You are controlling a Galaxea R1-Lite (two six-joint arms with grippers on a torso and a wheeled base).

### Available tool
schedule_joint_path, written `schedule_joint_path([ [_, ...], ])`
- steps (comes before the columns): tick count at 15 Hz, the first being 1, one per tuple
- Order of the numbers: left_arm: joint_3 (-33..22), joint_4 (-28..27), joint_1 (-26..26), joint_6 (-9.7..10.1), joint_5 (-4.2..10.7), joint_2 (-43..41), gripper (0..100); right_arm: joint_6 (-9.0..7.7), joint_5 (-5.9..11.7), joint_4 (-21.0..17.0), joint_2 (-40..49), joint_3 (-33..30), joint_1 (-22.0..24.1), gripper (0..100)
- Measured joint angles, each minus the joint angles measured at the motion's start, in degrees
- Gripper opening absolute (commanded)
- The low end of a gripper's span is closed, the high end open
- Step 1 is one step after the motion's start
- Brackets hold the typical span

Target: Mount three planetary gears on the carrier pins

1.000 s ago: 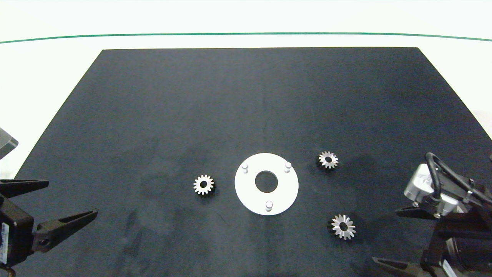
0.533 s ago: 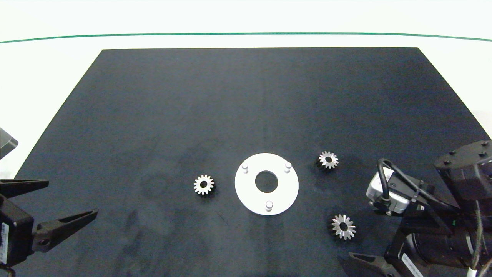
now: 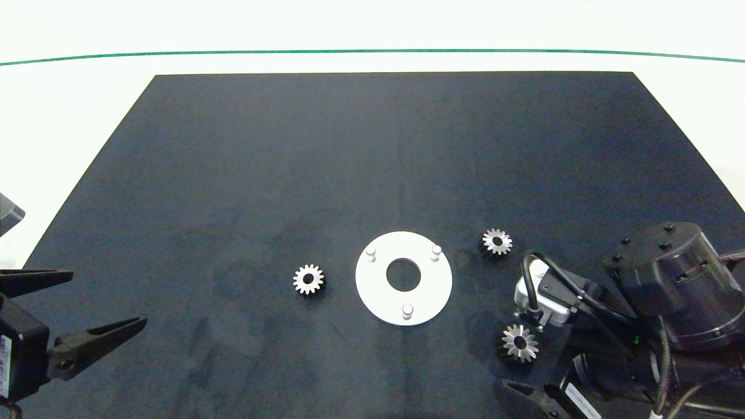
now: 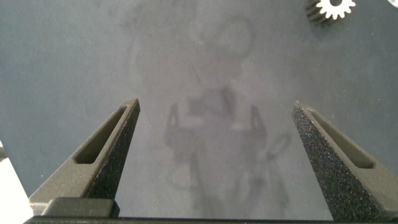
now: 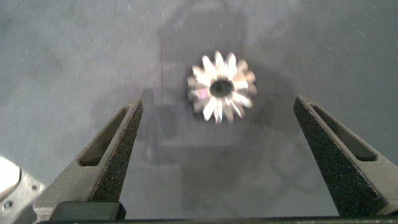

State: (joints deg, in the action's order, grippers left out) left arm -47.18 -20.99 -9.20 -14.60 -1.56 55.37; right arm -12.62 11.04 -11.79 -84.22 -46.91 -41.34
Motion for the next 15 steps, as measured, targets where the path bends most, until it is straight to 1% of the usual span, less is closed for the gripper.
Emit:
schedule_joint_path([
  [1, -0.01, 0.0, 0.0, 0.02, 0.0, 0.0, 100, 0.06, 0.04, 1.24, -1.0, -0.17, -0.04, 100],
  [4, 0.0, -0.76, -0.11, 0.0, -0.01, 0.02, 100, 0.27, 0.06, 1.88, -3.1, -0.17, -0.06, 100],
  [10, -0.09, -0.78, -0.09, 0.02, -0.09, -0.02, 100, 0.33, 0.15, 1.93, -3.71, -0.11, -0.02, 89],
  [11, -0.11, -0.78, -0.09, 0.0, -0.09, -0.02, 100, 0.28, 0.5, 1.93, -3.64, -0.11, -0.02, 86],
  [13, -0.11, -0.78, -0.11, 0.02, -0.09, -0.06, 100, 0.3, 1.93, 2.39, -3.6, -0.11, -0.02, 83],
  [15, -0.09, -0.78, -0.11, 0.11, -0.09, -0.11, 100, 0.3, 2.05, 3.13, -3.8, 0.09, -0.02, 78],
])
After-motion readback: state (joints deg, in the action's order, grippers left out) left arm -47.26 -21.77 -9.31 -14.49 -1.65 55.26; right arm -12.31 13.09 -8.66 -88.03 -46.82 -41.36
